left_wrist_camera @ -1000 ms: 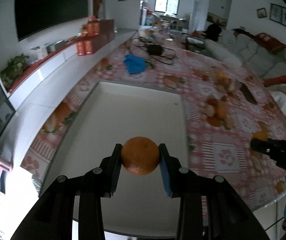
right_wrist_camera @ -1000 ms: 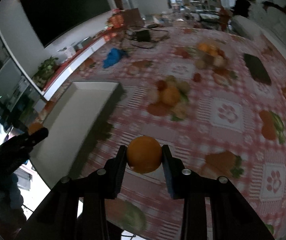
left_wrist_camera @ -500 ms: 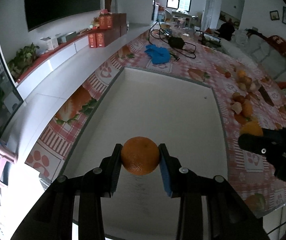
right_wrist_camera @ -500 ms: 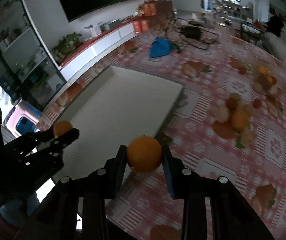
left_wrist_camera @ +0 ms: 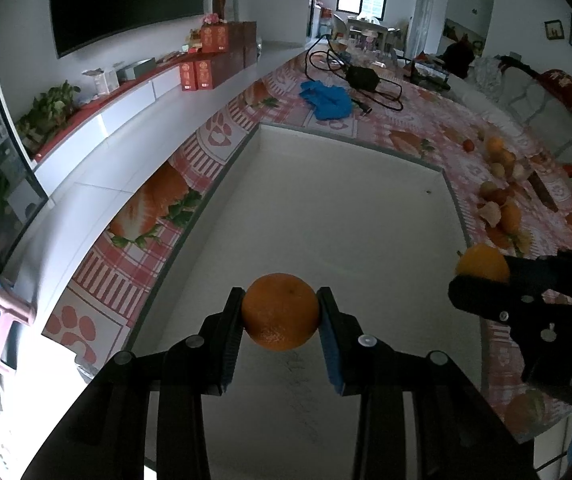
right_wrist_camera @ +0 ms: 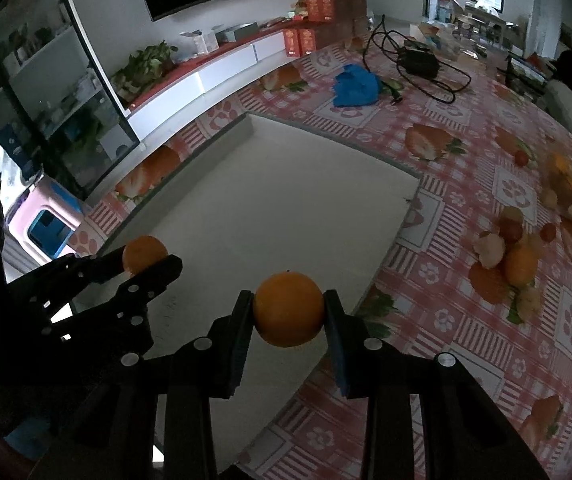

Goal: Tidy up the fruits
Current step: 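Carry the held oranges in both tools over the white tray, then open the left tool over the tray while the right tool releases its orange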

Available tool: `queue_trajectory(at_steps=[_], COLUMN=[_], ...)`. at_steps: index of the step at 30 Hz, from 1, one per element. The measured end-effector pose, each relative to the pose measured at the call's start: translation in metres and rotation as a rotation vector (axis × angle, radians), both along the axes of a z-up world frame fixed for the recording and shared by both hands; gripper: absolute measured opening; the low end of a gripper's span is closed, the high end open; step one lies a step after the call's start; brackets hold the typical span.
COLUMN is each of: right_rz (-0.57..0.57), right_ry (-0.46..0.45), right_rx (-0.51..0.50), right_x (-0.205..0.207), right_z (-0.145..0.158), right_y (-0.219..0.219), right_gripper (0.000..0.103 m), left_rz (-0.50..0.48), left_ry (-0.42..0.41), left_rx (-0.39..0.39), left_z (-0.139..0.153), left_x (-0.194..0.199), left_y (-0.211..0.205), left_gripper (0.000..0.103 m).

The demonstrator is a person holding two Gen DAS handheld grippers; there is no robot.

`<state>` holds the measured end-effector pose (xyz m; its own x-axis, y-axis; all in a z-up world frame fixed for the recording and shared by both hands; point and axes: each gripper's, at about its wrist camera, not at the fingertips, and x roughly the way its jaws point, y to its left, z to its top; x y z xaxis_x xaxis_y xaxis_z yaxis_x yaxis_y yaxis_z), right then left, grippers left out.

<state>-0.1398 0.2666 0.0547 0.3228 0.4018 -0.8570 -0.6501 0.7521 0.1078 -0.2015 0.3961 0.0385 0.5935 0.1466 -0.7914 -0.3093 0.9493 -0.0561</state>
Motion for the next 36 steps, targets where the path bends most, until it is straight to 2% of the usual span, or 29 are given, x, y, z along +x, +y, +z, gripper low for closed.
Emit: queue_trajectory(at_steps=[15, 23, 25, 26, 27, 29, 31, 33, 36], right_rz=[-0.009, -0.035, -0.033, -0.033, -0.035, -0.032, -0.037, -0.049, -0.072], right_ry=[0.018, 0.024, 0.025, 0.028, 0.029, 0.033, 0.015, -0.018, -0.038], right_rx=[-0.024, -0.032, -0.026, -0.019, -0.013, 0.016, 0.026, 0.019, 0.044], right_x=[0.008, 0.02, 0.02, 0.021, 0.022, 0.022, 0.02, 0.017, 0.018], right_z=[-0.017, -0.025, -0.025, -0.024, -0.024, -0.02, -0.013, -0.007, 0.003], right_y=[0.005, 0.005, 0.005, 0.004, 0.003, 0.001, -0.002, -0.005, -0.016], right_gripper=[0.036, 0.036, 0.036, 0.036, 0.04, 0.054, 0.061, 0.082, 0.085], left_rz=[0.014, 0.006, 0.009, 0.013, 0.02, 0.053, 0.059, 0.057, 0.047], left_ry=[0.008, -0.005, -0.008, -0.007, -0.007, -0.028, -0.037, -0.026, -0.011], left_rx=[-0.019, 0.023, 0.038, 0.043, 0.049, 0.075, 0.081, 0.085, 0.109], left_z=[-0.017, -0.022, -0.02, -0.019, -0.017, -0.012, -0.006, -0.003, 0.002], left_x=[0.018, 0.029, 0.028, 0.027, 0.026, 0.022, 0.021, 0.021, 0.021], left_y=[0.002, -0.001, -0.003, -0.004, -0.004, -0.003, -0.003, -0.003, -0.009], left_gripper=[0.039, 0.04, 0.047, 0.059, 0.072, 0.079, 0.08, 0.081, 0.081])
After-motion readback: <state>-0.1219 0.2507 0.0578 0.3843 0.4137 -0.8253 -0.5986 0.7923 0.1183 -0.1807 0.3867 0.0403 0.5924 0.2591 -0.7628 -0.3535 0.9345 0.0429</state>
